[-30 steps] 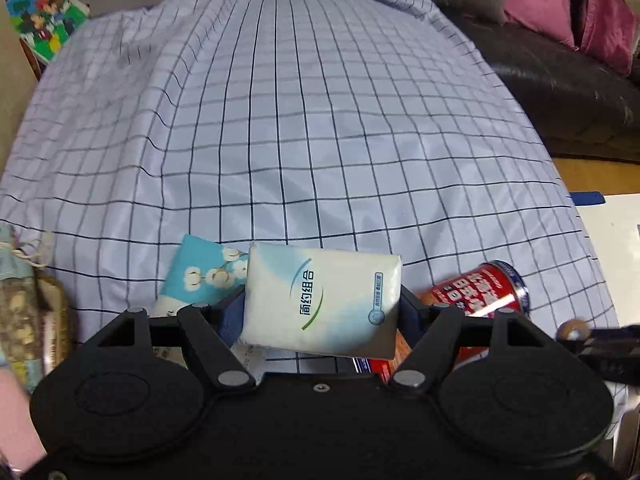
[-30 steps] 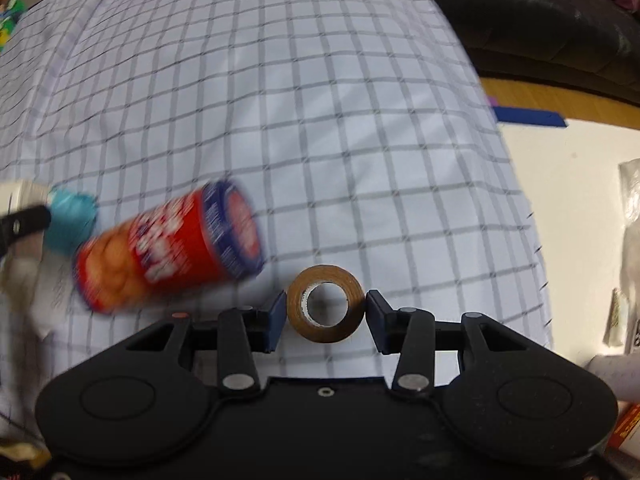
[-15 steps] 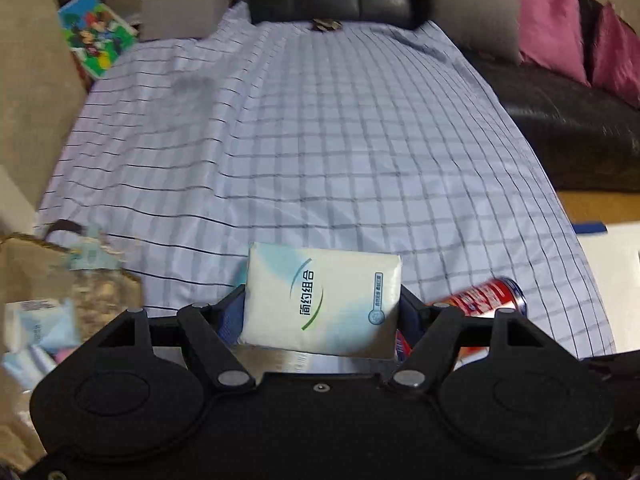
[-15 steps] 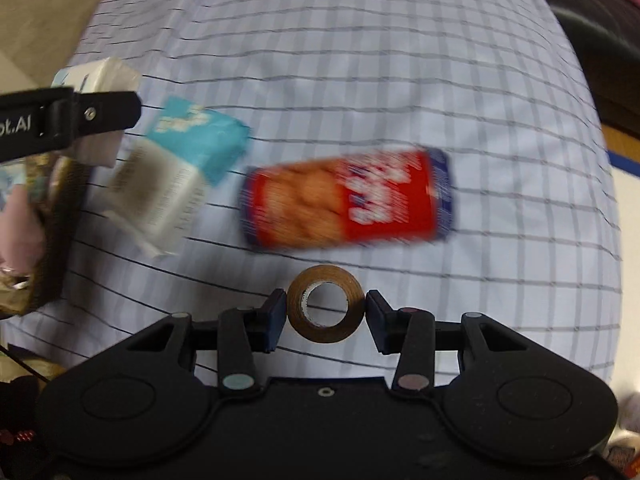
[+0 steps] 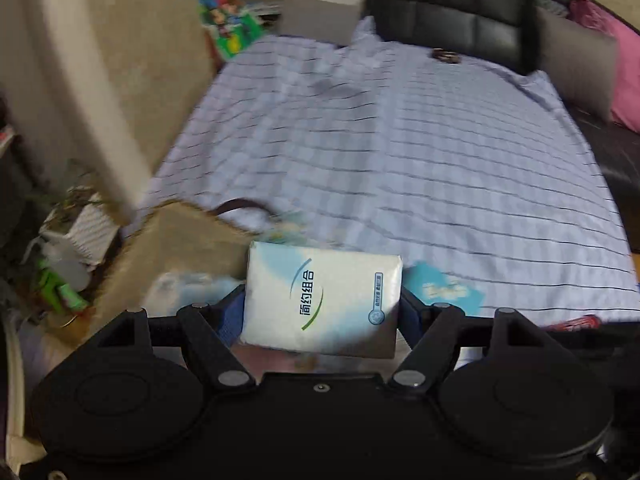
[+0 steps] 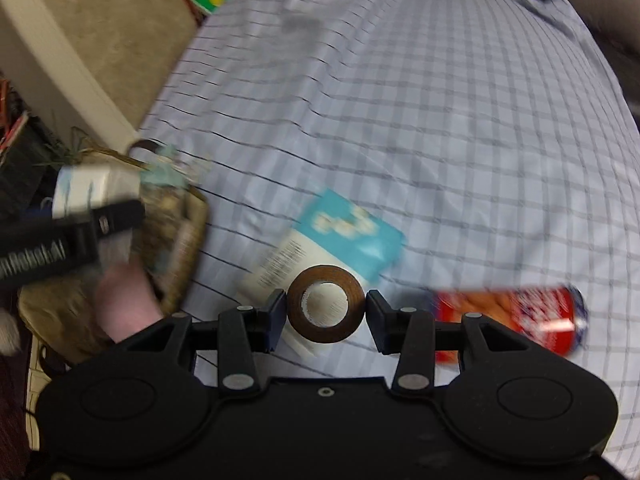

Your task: Organize soft objects

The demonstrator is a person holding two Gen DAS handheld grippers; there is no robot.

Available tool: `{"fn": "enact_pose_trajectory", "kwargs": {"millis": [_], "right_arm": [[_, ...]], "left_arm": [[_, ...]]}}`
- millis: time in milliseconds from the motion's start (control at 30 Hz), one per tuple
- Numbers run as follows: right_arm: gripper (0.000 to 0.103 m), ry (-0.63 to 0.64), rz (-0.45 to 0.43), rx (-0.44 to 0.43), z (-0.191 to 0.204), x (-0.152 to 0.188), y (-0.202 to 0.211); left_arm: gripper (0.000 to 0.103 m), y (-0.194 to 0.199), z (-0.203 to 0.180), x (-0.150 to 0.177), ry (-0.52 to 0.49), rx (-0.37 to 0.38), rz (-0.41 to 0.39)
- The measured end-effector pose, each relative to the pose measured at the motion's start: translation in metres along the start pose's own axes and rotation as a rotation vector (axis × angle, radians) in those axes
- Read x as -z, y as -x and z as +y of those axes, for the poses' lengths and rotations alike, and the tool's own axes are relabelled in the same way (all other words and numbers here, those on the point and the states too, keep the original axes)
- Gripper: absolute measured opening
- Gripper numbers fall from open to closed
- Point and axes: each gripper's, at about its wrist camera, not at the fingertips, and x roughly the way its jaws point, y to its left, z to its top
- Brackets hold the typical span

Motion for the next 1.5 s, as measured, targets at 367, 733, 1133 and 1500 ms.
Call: {"fn": "enact_pose_trajectory", "kwargs": {"millis": [367,733,1133,1500], "right_arm": [[0.043,0.077,-0.04,-0.191,0.118,-0.038,-0.012],[0.064,0.049,-0.079,-0.268,0.178,-0.06,-0.041],[0.065,0.094,-0.114,-0.143,0.154,-0.048,-0.031],[0.08,0.14,-0.117,-0.048,0.134,-0.03,-0.017]], "left_arm": [[0.069,-0.015,0.099,0.046,0.084,-0.102,0.133],[0.086,-0.008,0.116,0.055,0.074,-0.078,0.12],[0.09,-0.003,0.104,0.057,0.024,-0.166,0.095],[0.09,0.002,0.094,0.059,0.033,-0.156,0.094]]}}
